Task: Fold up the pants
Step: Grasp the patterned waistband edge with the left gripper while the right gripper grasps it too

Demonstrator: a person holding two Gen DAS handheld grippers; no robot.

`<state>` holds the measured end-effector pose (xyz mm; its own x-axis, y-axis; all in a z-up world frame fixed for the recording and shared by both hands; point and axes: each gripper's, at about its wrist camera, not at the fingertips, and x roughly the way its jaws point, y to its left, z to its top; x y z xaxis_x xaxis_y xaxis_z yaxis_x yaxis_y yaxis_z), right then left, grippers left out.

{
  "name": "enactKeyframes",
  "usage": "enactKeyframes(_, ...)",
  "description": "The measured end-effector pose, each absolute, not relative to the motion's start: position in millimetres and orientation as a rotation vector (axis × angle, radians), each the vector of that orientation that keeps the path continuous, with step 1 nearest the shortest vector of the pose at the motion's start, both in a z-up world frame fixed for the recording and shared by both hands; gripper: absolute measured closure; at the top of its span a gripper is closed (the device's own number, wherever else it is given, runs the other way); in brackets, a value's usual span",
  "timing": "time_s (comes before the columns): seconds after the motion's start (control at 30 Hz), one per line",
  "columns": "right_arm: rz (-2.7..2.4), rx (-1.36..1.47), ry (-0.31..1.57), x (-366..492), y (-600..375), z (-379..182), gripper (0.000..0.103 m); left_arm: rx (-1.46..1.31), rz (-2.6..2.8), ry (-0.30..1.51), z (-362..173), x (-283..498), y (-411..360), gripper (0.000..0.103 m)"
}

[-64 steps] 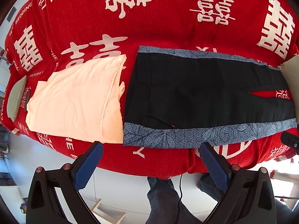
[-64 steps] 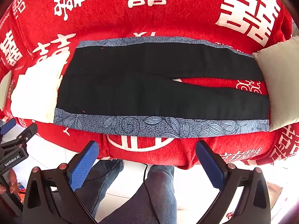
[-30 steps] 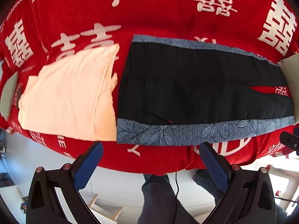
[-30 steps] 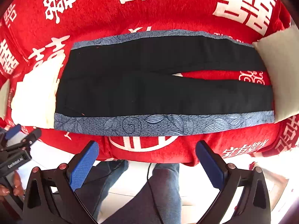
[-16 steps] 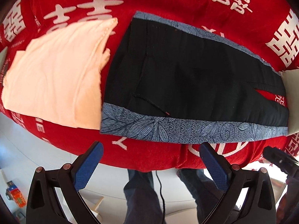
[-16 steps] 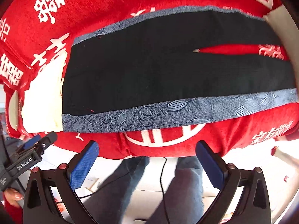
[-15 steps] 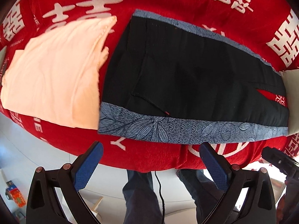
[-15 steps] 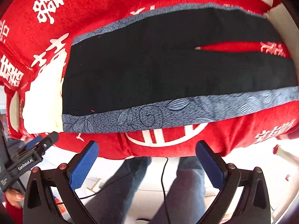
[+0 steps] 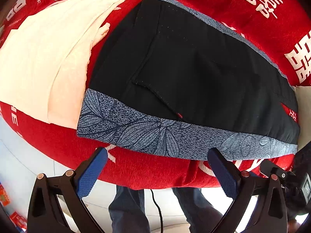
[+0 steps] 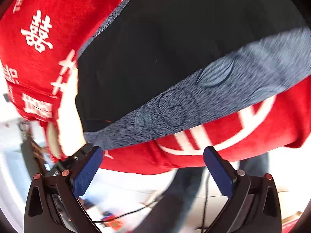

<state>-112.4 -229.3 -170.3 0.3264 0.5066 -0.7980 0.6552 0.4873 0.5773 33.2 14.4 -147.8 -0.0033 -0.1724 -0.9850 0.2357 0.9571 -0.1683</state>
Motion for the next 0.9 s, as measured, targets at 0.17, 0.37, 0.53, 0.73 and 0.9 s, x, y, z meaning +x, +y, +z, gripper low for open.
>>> enactKeyframes(0.17, -0.046, 1.299, 1.27, -110, -222, -201, 0.014, -0.066, -0.362, 1.535, -152, 37, 27, 0.0)
enactKeyframes(0.37, 0.017, 1.373, 1.225, -93, -213, -225, 0.016, -0.166, -0.401, 1.578, -167, 35, 35, 0.0)
enactKeyframes(0.53, 0.073, 1.46, 1.148, -77, -209, -227, 0.016, -0.265, -0.426, 1.619, -180, 29, 33, 0.0)
enactKeyframes(0.73, 0.158, 1.493, 1.02, -61, -217, -195, 0.016, -0.414, -0.411, 1.625, -187, 40, 27, 0.0)
enactKeyframes(0.9, 0.208, 1.487, 0.99, -60, -219, -181, 0.016, -0.594, -0.362, 1.618, -199, 56, 37, 0.005)
